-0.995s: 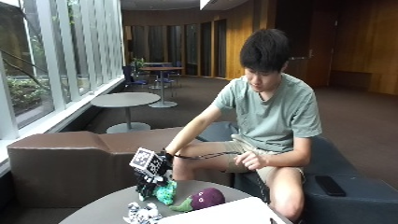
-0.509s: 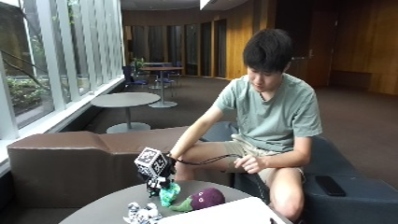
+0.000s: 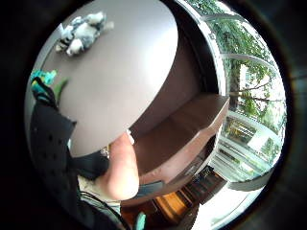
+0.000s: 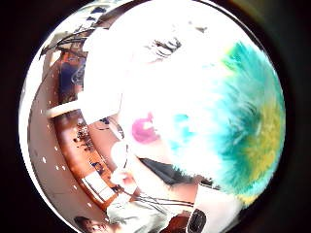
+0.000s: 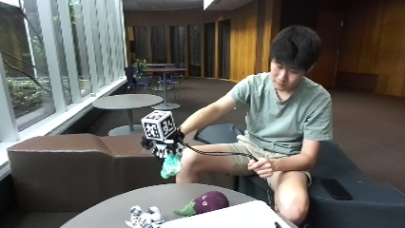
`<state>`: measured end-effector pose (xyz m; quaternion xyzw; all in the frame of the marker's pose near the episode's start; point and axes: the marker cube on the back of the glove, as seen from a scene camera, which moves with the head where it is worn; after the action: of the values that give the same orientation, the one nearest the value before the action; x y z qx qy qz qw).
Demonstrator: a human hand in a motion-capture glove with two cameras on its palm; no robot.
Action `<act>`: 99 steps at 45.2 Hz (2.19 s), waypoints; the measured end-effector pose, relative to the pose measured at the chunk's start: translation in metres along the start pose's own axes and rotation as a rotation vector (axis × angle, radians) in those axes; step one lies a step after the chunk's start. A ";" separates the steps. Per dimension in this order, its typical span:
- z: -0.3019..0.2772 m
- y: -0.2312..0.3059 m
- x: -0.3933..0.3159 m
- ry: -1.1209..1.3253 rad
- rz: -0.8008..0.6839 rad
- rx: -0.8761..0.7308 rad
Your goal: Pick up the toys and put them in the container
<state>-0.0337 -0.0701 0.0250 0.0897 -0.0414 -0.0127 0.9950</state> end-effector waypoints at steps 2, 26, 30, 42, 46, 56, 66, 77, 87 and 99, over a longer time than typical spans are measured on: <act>-0.020 0.002 -0.009 0.001 -0.011 0.034; -0.180 -0.029 -0.214 -0.010 -0.173 0.318; -0.174 -0.046 -0.257 0.000 -0.214 0.322; -0.123 -0.100 -0.341 0.003 -0.279 0.322; -0.102 -0.111 -0.350 0.042 -0.280 0.278; -0.060 -0.122 -0.360 0.120 -0.213 -0.034; -0.079 -0.101 -0.330 0.179 -0.221 -0.081; -0.132 -0.055 -0.255 0.159 -0.208 -0.017; -0.124 -0.008 -0.187 0.173 -0.229 -0.040; -0.028 0.021 -0.143 0.142 -0.299 -0.137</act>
<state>-0.1734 -0.0400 -0.0103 0.0276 0.0437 -0.1570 0.9862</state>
